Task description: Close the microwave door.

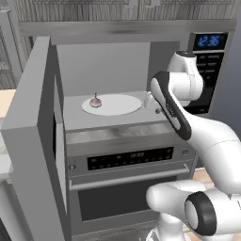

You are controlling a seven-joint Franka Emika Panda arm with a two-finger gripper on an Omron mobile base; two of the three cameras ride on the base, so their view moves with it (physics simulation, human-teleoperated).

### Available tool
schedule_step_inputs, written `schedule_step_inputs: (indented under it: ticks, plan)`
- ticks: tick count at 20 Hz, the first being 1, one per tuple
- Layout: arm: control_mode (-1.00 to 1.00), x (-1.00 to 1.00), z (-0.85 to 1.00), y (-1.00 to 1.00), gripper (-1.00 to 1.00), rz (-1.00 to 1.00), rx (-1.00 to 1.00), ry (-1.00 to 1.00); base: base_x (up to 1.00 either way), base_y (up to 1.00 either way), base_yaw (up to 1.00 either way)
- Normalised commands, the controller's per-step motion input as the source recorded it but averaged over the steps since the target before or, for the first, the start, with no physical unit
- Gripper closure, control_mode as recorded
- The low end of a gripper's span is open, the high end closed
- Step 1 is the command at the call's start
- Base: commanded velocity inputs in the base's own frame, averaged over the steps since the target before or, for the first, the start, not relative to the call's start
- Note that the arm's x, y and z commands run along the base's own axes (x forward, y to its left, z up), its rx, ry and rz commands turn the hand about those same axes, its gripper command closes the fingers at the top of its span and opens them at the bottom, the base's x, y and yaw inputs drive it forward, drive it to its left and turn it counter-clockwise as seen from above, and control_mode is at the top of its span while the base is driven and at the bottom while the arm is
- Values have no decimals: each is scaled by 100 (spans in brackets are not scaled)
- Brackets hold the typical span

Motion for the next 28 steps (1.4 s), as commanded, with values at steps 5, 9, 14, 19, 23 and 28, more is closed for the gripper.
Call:
schedule_step_inputs:
  ticks: [5,9,14,19,23,28]
  plan:
    - [-100,-54,1,25,-100,0,0,-10,0,0,0]
    - [-100,-100,0,38,-100,-11,0,-17,0,0,0]
    - [-100,-100,29,23,-100,-16,0,-39,0,0,0]
    - [-100,-100,9,47,-100,-7,-4,-45,0,0,0]
    - [-100,-100,2,13,-100,-6,0,-60,0,0,0]
    - [-100,-100,5,38,-100,-4,-4,-67,0,0,0]
